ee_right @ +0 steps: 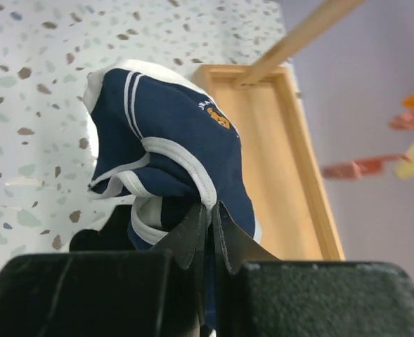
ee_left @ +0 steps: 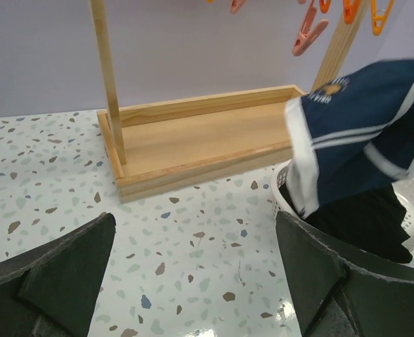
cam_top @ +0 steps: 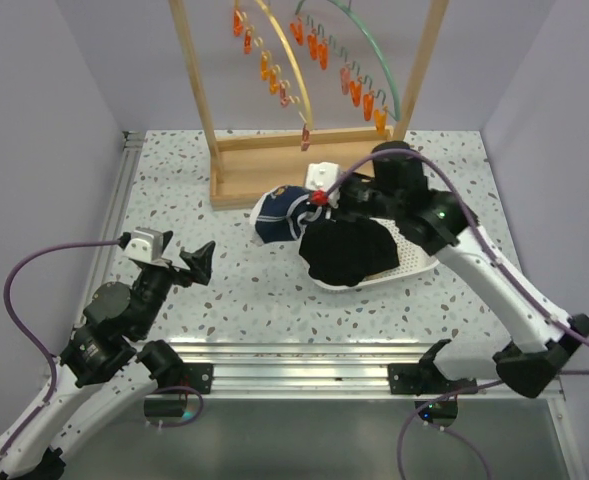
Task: Remove the underwear clipped to the hanger
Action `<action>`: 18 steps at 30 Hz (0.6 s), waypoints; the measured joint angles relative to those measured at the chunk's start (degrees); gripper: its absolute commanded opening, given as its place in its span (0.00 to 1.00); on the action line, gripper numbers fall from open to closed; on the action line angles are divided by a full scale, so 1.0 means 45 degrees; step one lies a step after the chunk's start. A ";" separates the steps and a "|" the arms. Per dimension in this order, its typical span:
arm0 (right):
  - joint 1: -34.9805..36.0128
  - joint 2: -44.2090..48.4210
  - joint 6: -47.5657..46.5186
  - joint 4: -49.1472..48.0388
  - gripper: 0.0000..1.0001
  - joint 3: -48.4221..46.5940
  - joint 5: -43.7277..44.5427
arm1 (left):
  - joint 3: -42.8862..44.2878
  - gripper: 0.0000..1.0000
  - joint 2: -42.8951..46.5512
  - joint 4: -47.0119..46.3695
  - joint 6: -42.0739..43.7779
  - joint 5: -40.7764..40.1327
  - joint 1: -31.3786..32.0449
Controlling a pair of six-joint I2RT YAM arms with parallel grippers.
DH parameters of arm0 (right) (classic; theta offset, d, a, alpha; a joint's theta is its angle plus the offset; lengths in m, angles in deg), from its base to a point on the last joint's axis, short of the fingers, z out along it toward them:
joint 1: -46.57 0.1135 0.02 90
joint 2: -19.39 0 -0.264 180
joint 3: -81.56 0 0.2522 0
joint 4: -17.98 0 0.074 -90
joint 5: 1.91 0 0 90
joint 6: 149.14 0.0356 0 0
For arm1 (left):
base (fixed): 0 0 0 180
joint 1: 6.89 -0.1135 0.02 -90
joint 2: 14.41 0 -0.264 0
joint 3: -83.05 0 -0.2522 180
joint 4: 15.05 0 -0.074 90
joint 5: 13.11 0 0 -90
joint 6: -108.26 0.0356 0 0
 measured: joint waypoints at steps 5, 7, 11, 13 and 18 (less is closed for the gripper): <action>-0.2346 0.2404 0.0869 -0.0136 0.00 0.0821 -0.0189 | 0.0000 1.00 -0.0024 0.0000 0.0000 0.0005 0.0000; -0.3580 0.2871 0.0967 -0.0083 0.00 0.1258 -0.0384 | 0.0000 1.00 -0.0058 0.0000 0.0000 0.0010 0.0000; -0.5731 0.2929 0.0971 0.0039 0.00 0.2234 -0.0840 | -0.0005 1.00 -0.0146 0.0000 0.0005 0.0015 0.0000; -0.6912 0.2633 0.0952 0.0063 0.00 0.2861 -0.1161 | -0.0005 1.00 -0.0170 0.0000 0.0005 0.0015 0.0000; -0.9598 0.0646 0.0816 0.0087 0.00 0.3657 -0.2050 | -0.0097 1.00 -0.0175 -0.0015 0.0005 0.0019 0.0000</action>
